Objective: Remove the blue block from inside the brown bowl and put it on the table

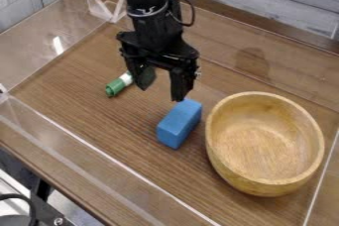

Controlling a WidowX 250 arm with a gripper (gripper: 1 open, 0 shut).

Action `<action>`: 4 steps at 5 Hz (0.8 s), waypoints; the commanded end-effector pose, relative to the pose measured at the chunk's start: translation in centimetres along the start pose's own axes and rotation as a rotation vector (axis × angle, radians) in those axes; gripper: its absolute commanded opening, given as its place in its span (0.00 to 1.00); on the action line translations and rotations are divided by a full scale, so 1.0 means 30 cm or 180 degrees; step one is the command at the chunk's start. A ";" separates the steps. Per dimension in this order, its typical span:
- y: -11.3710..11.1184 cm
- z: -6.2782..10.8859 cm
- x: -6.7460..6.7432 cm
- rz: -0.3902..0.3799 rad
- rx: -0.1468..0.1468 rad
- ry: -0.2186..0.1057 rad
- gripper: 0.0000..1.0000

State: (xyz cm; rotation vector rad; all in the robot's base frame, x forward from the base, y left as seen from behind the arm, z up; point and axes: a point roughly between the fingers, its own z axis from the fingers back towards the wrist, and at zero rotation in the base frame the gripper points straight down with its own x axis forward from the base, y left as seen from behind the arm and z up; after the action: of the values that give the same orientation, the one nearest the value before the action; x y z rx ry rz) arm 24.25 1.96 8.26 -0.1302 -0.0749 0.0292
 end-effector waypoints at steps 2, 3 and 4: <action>-0.014 0.061 0.030 -0.0067 0.0030 -0.0176 1.00; -0.018 0.071 0.031 -0.0090 0.0023 -0.0181 1.00; -0.023 0.080 0.032 -0.0113 0.0011 -0.0193 1.00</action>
State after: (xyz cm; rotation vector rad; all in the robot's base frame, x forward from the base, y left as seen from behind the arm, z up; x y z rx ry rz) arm 23.81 1.63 8.60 -0.1386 -0.0467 0.0126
